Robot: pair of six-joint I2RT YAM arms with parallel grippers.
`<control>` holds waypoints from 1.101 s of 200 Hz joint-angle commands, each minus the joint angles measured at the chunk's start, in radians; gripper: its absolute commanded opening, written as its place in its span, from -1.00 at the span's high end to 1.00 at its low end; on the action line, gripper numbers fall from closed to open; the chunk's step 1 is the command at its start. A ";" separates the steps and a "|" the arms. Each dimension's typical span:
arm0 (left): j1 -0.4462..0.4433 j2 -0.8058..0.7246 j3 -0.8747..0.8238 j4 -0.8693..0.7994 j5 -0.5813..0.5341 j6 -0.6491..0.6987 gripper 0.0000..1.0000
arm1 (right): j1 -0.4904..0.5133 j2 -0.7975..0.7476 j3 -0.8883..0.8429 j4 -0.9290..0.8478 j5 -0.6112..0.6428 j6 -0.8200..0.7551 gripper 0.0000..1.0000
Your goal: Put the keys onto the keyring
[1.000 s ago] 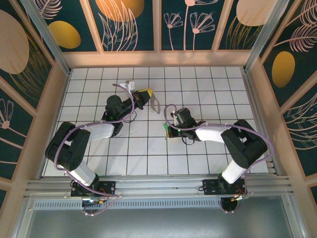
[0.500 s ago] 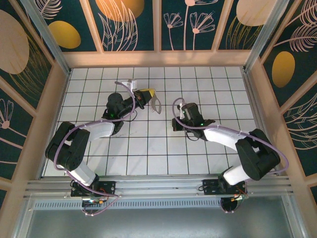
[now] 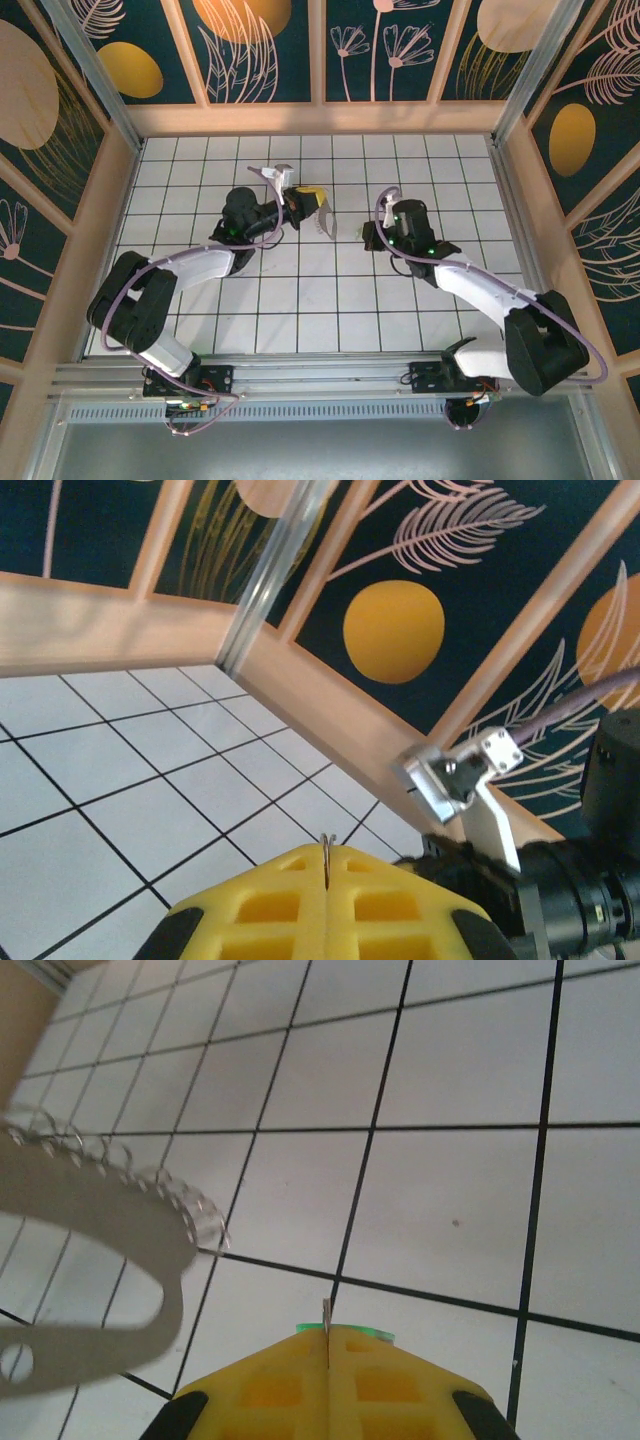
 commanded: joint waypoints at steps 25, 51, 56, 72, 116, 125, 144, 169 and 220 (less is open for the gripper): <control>-0.039 -0.054 -0.011 0.015 -0.001 0.069 1.00 | -0.041 -0.116 -0.051 0.085 -0.016 0.041 1.00; -0.053 -0.061 -0.036 0.049 -0.018 0.081 1.00 | -0.059 -0.172 -0.078 0.121 -0.019 0.044 1.00; -0.056 -0.062 -0.044 0.066 -0.019 0.084 1.00 | -0.063 -0.183 -0.084 0.129 -0.022 0.045 1.00; -0.061 -0.062 -0.063 0.110 -0.017 0.093 1.00 | -0.074 -0.212 -0.104 0.157 -0.037 0.044 1.00; -0.071 -0.066 -0.091 0.170 -0.001 0.149 1.00 | -0.090 -0.238 -0.110 0.179 -0.080 0.040 1.00; -0.071 -0.072 -0.097 0.176 0.009 0.161 1.00 | -0.091 -0.240 -0.109 0.184 -0.096 0.039 1.00; -0.071 -0.089 -0.107 0.179 0.027 0.184 1.00 | -0.093 -0.244 -0.108 0.204 -0.132 0.034 1.00; -0.072 -0.117 -0.130 0.190 0.040 0.211 1.00 | -0.094 -0.239 -0.109 0.243 -0.171 0.026 1.00; -0.073 -0.142 -0.124 0.236 0.080 0.213 1.00 | -0.107 -0.244 -0.116 0.298 -0.214 0.019 1.00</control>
